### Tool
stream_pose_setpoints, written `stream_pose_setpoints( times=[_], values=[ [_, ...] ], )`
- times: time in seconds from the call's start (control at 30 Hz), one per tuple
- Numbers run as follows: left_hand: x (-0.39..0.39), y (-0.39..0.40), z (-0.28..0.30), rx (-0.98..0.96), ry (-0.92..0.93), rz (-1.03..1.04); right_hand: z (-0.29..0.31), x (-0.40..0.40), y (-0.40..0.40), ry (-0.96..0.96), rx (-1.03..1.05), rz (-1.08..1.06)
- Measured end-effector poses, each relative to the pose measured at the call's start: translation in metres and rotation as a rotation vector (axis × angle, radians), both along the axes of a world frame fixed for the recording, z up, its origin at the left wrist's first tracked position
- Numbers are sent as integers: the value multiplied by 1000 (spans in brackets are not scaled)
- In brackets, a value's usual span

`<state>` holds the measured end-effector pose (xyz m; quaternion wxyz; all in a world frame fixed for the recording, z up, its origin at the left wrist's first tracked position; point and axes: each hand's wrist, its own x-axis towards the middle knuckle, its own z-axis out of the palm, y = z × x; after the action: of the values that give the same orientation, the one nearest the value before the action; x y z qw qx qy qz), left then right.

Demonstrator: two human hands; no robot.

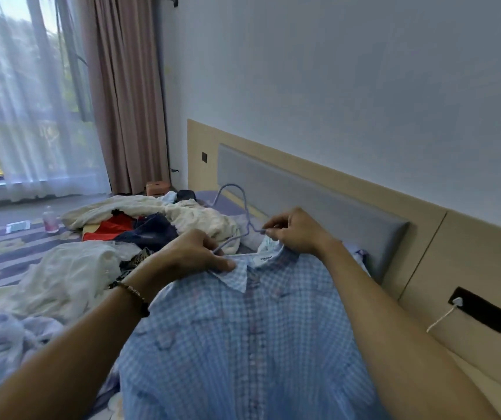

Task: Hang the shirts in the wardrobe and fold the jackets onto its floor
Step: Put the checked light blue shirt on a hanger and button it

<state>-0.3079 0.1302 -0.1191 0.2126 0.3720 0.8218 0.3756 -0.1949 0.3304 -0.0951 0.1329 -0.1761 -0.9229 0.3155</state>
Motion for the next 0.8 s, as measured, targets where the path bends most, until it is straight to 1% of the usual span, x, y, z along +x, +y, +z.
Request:
stream_pose_setpoints(
  times=[0.13,0.27,0.37,0.57,0.63,0.7,0.8],
  values=[
    [-39,7,-90,-53,-29,40,-82,-46,7,-107,-90,11],
    [-106,21,-182,-89,-145,67,-170,-120,22,-219,-162,-14],
    [-165,38,-245,-112,-168,123,-239,-183,36,-285,-205,-48],
    [-270,65,-372,-63,-202,240,-360,-297,66,-352,-191,-119],
    [-296,69,-419,-72,-221,283,-397,-323,69,-347,-192,-155],
    [-314,68,-456,-87,-230,355,-429,-332,66,-332,-197,-187],
    [-337,65,-507,-122,-245,462,-482,-325,57,-359,-236,-208]
  ],
)
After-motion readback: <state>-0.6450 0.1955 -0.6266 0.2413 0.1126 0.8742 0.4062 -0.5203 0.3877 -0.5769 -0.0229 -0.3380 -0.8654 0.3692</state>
